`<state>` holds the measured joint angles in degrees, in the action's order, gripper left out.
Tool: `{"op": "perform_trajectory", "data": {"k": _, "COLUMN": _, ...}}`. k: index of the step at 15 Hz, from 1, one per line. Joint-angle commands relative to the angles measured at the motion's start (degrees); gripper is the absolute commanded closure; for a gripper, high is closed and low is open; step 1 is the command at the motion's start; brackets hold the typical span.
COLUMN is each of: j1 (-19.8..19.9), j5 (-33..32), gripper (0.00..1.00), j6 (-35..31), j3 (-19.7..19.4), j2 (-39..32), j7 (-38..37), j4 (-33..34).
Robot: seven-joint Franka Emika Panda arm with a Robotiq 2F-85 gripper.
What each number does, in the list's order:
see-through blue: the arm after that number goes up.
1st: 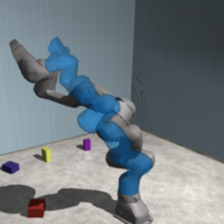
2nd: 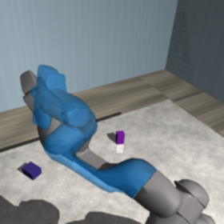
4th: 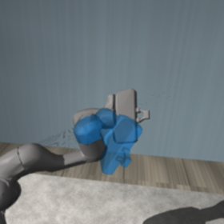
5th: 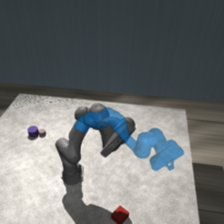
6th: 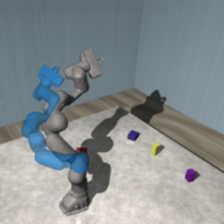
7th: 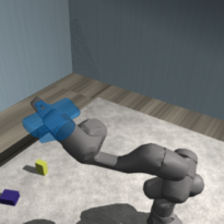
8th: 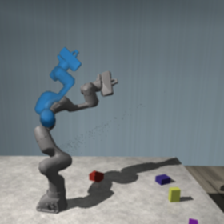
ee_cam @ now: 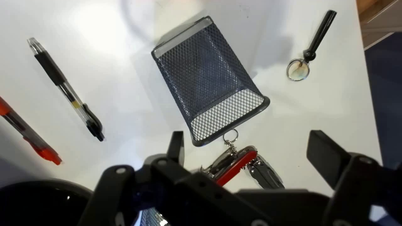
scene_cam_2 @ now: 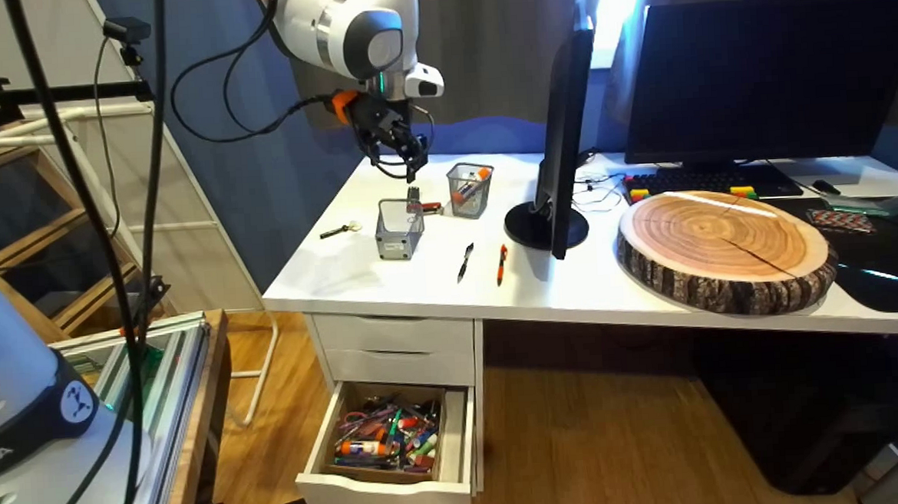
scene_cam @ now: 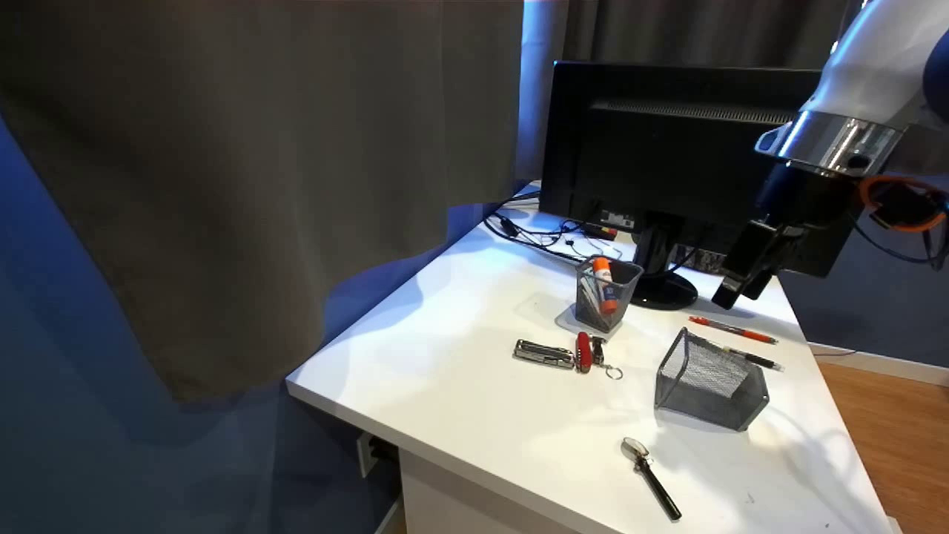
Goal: Remove the pens from the top of the pen holder, then set the pen holder upright
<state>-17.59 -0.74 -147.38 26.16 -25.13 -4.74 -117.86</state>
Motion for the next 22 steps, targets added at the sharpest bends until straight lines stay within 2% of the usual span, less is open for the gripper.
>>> {"op": "perform_trajectory", "data": {"k": 1, "j1": -10.1, "j5": -3.2, "gripper": 0.00, "j6": 7.1, "j3": -8.8, "j2": -3.0, "j7": -13.5, "j4": 6.8}}
{"op": "perform_trajectory", "data": {"k": 5, "j1": -15.6, "j5": -3.2, "gripper": 0.00, "j6": 15.5, "j3": -13.4, "j2": -7.4, "j7": -25.0, "j4": 13.9}}
{"op": "perform_trajectory", "data": {"k": 9, "j1": -19.2, "j5": -2.1, "gripper": 0.00, "j6": 22.0, "j3": -17.0, "j2": -13.1, "j7": -35.5, "j4": 21.3}}
{"op": "perform_trajectory", "data": {"k": 16, "j1": -21.5, "j5": -1.9, "gripper": 0.00, "j6": 30.1, "j3": -19.2, "j2": -20.3, "j7": -46.6, "j4": 32.6}}
{"op": "perform_trajectory", "data": {"k": 20, "j1": -22.4, "j5": -2.1, "gripper": 0.00, "j6": 38.7, "j3": -19.9, "j2": -22.8, "j7": -51.7, "j4": 37.4}}
{"op": "perform_trajectory", "data": {"k": 21, "j1": -22.4, "j5": -2.0, "gripper": 0.04, "j6": 40.4, "j3": -19.8, "j2": -23.4, "j7": -52.3, "j4": 38.5}}
{"op": "perform_trajectory", "data": {"k": 22, "j1": -22.3, "j5": -1.8, "gripper": 0.21, "j6": 41.9, "j3": -19.7, "j2": -24.0, "j7": -52.8, "j4": 39.6}}
